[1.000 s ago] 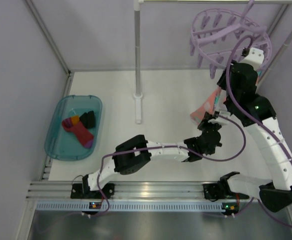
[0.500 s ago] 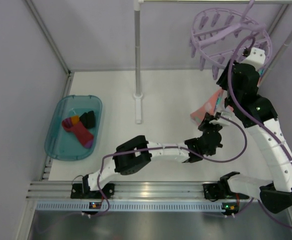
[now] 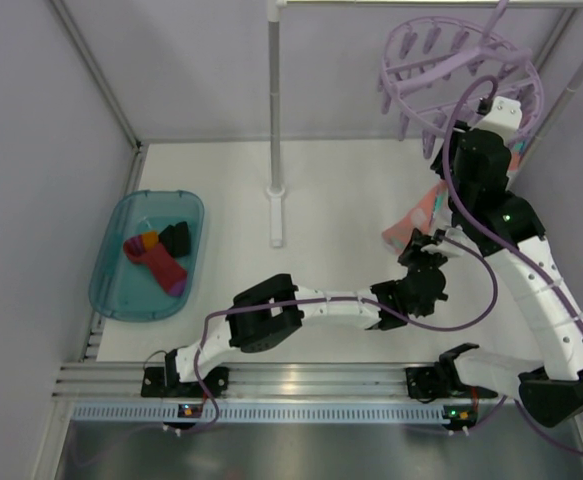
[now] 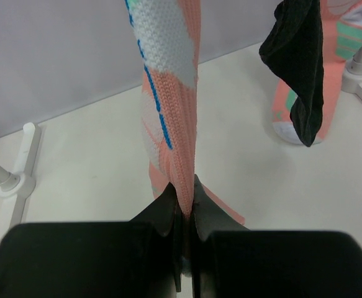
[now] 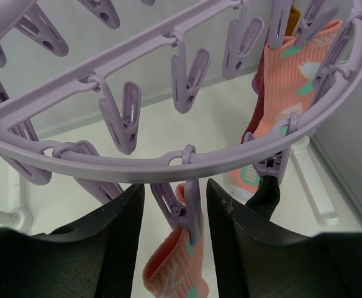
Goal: Remove the socks clipped to the hanger
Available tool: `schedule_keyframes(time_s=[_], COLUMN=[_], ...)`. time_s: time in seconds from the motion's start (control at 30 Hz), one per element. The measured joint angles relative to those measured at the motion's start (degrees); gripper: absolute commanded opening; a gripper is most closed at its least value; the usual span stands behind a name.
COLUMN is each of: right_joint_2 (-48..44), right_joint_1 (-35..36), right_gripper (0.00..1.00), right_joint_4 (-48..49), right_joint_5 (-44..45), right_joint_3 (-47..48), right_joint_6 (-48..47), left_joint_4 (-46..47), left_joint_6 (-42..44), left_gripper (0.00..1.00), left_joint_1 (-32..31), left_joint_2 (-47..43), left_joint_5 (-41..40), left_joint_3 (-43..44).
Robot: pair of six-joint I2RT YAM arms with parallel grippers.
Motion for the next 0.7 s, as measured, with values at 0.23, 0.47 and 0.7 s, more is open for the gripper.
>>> schedule_keyframes(time_s=[0.23,0.47,0.7], right_joint_2=[0.02,0.92,1.81], right_joint_1=[0.00,0.00,0.00], right_gripper=[0.40,0.07,0.00], right_joint_4=[0.11,0.20,0.87], right_joint_5=[1.01,2.78,3.34], right_joint_3=[0.04,0.20,1.33], right_joint_6=[-0.48,-1.20,-1.44], left_joint_4=[0.00,0.00,-0.02], left_joint_6=[0.63,1.03,1.49], left_gripper=[0.00,0.00,0.00], left_joint_1=[-0.04,-0.17,-0.42], left_joint_2=[0.00,0.00,0.00], left_joint_5=[-0.15,-0.26,-0.79], left_joint_3=[0.00,0.00,0.00])
